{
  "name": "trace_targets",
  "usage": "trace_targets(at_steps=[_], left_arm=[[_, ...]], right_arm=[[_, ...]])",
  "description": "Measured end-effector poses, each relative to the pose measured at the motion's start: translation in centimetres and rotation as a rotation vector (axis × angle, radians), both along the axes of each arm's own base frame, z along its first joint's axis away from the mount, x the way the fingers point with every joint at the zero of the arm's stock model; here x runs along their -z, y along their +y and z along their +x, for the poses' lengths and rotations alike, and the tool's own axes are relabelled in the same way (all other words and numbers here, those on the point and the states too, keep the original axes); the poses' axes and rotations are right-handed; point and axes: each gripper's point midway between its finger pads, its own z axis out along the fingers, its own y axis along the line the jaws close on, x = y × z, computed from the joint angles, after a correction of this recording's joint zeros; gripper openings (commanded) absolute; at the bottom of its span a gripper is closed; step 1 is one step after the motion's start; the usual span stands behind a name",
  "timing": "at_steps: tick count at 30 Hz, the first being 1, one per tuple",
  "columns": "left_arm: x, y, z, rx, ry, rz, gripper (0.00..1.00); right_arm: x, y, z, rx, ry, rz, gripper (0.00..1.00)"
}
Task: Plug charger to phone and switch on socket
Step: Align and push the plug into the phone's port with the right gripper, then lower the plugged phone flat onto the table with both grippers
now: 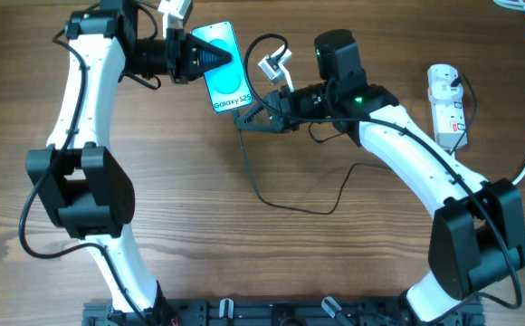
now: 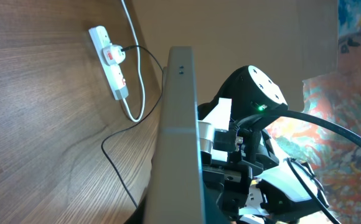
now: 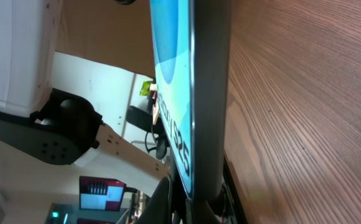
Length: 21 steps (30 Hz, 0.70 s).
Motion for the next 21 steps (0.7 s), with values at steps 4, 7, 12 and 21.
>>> trace_targets(at_steps=[4,7,12,21], left_arm=[[0.0,0.0,0.0,0.000,0.002,0.000,0.04],[0.1,-0.1,0.0,0.001,0.003,0.004,0.04],[0.9,-0.7,-0.2,0.016,-0.007,0.053,0.04],[3.8,-0.6,-0.4,0.021,0.007,0.228,0.04]], right_arm=[[0.0,0.0,0.0,0.000,-0.002,0.001,0.04],[0.0,0.0,0.0,0.001,0.002,-0.001,0.08],[1.1,-1.0,0.9,0.056,0.029,-0.047,0.23],[2.3,-1.5,2.4,0.126,-0.036,-0.108,0.54]])
